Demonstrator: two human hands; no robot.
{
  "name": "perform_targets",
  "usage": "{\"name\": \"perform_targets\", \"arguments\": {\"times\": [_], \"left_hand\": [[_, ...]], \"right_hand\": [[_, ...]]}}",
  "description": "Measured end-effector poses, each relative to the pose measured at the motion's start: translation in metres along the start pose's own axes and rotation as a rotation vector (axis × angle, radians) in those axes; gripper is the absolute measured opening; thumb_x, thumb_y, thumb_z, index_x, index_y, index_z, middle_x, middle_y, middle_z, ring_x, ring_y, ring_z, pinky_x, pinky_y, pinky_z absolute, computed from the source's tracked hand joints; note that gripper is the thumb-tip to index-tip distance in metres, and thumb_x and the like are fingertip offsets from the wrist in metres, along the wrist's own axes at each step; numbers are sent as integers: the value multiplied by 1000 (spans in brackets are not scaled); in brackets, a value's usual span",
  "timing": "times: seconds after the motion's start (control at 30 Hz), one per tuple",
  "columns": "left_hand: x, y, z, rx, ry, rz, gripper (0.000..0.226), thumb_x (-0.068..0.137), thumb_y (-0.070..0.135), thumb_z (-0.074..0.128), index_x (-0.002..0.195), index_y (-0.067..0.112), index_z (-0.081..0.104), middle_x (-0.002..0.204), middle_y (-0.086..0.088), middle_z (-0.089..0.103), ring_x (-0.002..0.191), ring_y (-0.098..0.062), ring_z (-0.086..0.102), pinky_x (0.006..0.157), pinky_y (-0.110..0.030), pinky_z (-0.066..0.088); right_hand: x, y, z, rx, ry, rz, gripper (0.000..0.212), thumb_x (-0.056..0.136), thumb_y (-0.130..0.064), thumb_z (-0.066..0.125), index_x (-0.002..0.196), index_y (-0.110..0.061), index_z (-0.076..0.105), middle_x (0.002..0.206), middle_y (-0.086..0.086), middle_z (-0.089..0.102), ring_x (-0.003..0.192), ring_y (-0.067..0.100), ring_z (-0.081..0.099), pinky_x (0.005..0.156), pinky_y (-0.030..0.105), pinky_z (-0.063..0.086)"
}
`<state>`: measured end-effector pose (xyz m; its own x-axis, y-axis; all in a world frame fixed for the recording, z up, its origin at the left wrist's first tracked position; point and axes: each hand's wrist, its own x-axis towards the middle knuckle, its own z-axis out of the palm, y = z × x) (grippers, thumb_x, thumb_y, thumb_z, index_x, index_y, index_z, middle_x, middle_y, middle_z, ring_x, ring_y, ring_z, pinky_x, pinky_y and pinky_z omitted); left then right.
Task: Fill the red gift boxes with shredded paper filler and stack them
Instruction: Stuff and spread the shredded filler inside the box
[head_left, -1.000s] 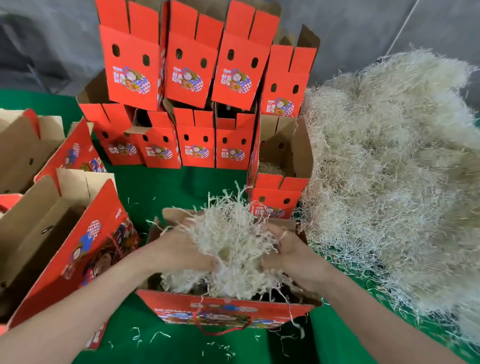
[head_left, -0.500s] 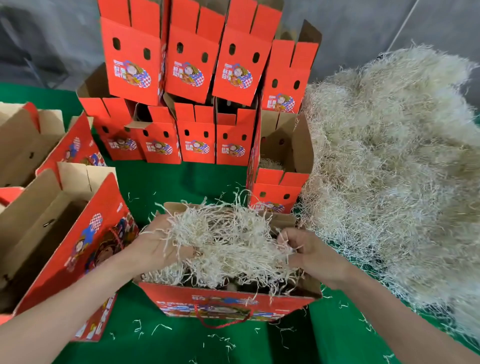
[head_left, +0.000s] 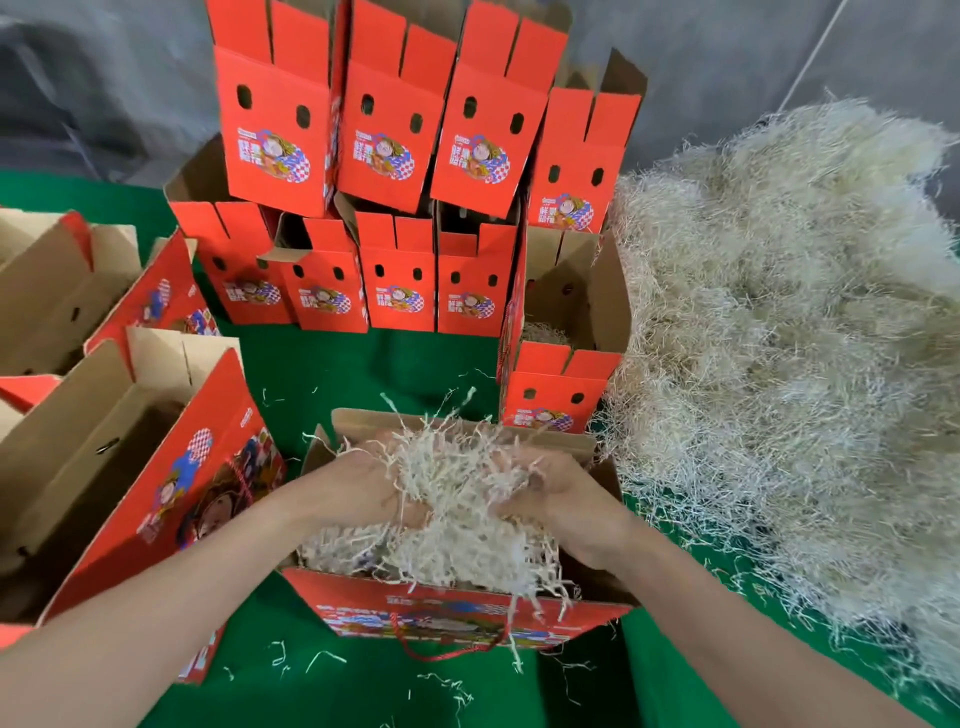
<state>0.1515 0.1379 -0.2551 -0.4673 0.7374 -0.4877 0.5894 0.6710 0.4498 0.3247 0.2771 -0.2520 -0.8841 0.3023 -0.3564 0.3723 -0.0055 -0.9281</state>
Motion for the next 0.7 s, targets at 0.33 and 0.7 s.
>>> {"name": "perform_targets", "arguments": {"times": [0.33, 0.7], "left_hand": [[-1, -4, -16, -619, 92, -122, 95, 69, 33, 79, 139, -8, 30, 151, -12, 23, 133, -26, 31, 105, -32, 29], [-7, 12, -17, -154, 241, 12, 33, 90, 40, 54, 71, 16, 66, 108, -18, 59, 124, -19, 44, 94, -24, 37]], "right_hand": [[-9, 4, -33, 41, 200, 96, 50, 80, -10, 67, 125, -14, 46, 122, 3, 52, 106, 10, 52, 92, 20, 40], [-5, 5, -31, -44, 175, 117, 45, 82, 5, 58, 115, -25, 56, 108, -9, 61, 102, 18, 62, 90, 34, 50]]}}
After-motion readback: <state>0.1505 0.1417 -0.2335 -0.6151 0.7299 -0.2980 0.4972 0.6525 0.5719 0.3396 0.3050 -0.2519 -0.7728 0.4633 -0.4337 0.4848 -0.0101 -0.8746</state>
